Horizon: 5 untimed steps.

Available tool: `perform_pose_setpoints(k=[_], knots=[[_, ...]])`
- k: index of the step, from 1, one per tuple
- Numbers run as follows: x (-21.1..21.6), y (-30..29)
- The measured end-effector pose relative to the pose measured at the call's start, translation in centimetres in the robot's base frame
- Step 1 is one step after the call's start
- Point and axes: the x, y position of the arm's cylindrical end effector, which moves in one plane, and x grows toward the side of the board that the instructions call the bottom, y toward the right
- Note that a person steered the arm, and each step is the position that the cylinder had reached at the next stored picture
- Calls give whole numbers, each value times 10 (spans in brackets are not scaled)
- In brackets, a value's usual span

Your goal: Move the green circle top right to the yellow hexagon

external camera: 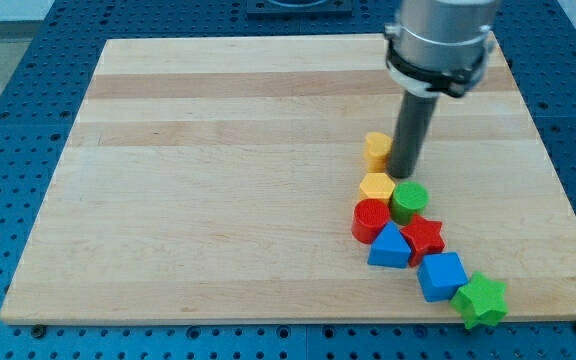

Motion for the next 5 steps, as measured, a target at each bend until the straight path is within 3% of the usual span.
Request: perform_pose_setpoints(k=[1,2,3,5], knots=[[-27,-11],[-31,15],[-10,46],[65,49]])
